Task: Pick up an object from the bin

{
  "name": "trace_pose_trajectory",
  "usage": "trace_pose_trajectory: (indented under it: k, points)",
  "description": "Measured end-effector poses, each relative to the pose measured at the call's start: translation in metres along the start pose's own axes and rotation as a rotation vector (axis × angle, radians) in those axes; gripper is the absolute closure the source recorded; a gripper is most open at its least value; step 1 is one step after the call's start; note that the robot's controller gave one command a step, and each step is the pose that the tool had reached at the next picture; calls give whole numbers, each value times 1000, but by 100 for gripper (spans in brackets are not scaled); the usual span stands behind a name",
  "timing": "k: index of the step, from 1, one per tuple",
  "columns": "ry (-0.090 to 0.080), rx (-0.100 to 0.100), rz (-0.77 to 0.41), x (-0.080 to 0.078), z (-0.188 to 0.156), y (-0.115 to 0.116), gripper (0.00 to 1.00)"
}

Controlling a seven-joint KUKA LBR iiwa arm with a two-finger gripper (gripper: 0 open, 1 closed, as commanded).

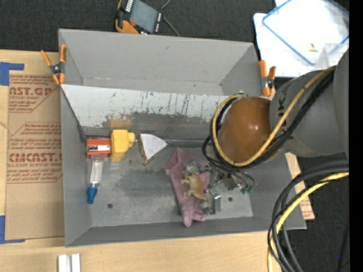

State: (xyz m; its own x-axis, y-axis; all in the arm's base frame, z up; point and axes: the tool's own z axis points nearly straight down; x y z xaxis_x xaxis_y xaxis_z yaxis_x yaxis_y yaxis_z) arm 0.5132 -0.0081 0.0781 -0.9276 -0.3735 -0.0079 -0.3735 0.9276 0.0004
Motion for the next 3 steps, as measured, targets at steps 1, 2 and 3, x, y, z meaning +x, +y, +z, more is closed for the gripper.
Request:
trace_pose_trajectory:
  k: [1,2,3]
  points:
    - [-10,4,188,-7,-25,-21,100]
    - [-10,3,188,-7,-25,-21,100]
    - [-14,5,174,6,-73,-18,100]
